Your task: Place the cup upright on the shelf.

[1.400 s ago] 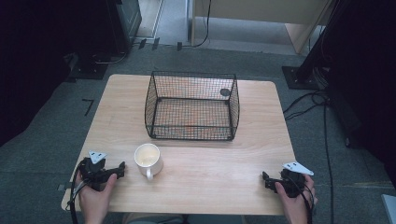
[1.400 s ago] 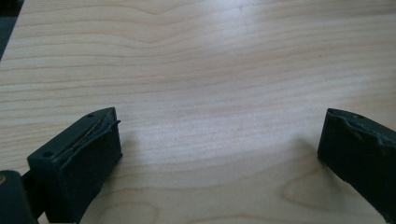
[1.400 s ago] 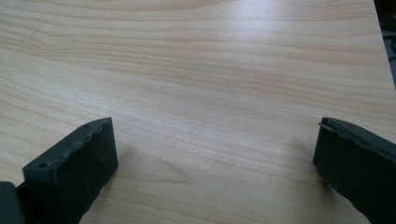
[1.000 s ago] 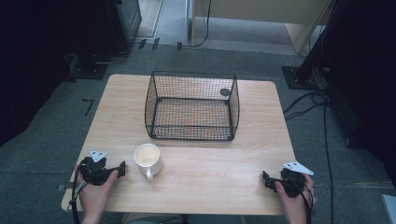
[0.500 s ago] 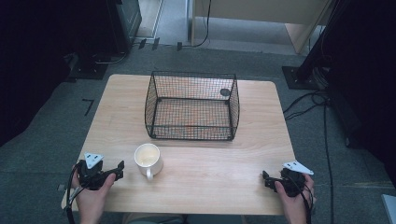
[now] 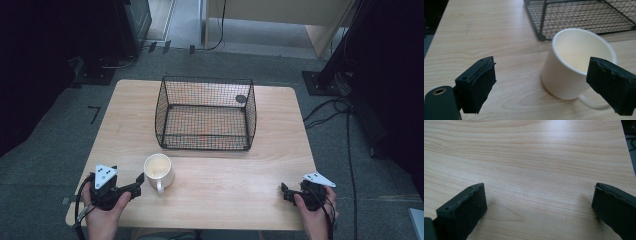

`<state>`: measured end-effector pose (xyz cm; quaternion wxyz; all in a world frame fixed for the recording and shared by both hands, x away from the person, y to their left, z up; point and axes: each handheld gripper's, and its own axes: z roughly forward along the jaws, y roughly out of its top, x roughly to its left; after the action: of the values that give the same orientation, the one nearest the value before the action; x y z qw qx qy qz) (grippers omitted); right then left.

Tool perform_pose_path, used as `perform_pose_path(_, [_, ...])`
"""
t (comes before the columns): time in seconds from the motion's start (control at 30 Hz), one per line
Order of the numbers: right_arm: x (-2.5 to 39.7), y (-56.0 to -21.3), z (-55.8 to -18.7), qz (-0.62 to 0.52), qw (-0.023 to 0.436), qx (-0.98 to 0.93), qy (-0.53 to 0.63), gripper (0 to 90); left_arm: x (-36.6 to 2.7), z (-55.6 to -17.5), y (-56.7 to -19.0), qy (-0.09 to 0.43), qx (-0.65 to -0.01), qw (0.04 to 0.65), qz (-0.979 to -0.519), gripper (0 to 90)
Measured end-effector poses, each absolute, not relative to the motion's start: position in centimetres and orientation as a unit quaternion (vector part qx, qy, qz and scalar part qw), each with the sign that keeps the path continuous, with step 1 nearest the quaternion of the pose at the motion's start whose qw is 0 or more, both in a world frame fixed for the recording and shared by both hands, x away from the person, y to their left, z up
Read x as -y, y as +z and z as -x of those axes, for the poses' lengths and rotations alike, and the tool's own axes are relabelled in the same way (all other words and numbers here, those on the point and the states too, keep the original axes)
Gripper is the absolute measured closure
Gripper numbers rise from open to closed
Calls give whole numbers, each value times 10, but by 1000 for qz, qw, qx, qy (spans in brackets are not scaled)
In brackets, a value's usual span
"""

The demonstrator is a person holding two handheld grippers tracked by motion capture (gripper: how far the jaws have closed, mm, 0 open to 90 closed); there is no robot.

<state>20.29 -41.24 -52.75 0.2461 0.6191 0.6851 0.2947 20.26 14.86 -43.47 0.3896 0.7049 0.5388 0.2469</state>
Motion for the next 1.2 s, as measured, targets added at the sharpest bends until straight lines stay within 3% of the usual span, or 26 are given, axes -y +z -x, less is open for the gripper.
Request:
perform_pose_path(0.3, [412,-527,-203,-619,246,-685,295,0,-109,-188,-438,238,-519,385,-726,80])
perform_pose_path(0.57, [412,-527,-203,-619,246,-685,295,0,-88,-186,-464,232,-518,362,-740,92])
perform_pose_path(0.73, [412,-527,-203,-619,246,-685,295,0,-84,-186,-474,257,-521,333,-742,183])
perform_pose_path(0.97, [412,-527,-203,-619,246,-685,295,0,-99,-180,-480,249,-505,354,-747,465])
perform_pose_path(1.2, [412,-527,-203,-620,246,-685,295,0,-125,-182,-482,248,-508,366,-739,689])
